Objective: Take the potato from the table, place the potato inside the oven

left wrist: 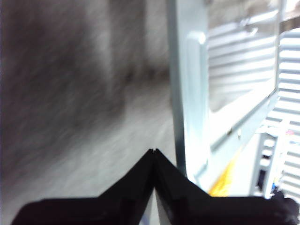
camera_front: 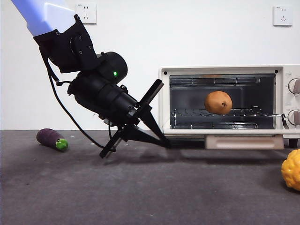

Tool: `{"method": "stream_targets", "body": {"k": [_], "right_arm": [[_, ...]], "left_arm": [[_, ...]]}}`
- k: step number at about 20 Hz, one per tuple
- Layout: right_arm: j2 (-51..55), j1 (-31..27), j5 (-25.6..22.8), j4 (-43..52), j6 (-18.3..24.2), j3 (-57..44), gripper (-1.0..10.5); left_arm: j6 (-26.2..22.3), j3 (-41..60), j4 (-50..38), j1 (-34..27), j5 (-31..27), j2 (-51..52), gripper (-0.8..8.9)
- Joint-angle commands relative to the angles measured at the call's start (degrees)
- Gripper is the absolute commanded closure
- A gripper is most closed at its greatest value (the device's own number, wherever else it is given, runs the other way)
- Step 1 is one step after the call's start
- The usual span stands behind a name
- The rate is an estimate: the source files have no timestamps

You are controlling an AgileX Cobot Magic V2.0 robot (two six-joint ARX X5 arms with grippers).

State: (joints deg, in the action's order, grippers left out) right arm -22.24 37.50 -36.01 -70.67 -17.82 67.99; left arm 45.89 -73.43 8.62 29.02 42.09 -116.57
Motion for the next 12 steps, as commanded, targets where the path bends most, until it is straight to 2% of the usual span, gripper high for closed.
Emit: {"method": "stream_targets", "body": {"k": [1,12], "right_arm": [[0.39,0.04,0.07,0.33,-0.61,0.13,9.6],[0.39,0.07,0.61,0.37,-0.63,0.13,9.6]], "left_arm": [[2.93,0.07,-3.43,0.55,2.40,-0.74,8.20],[11.02,-0.17,-11.02,-0.13,4.87,-0.74,8.20]]}}
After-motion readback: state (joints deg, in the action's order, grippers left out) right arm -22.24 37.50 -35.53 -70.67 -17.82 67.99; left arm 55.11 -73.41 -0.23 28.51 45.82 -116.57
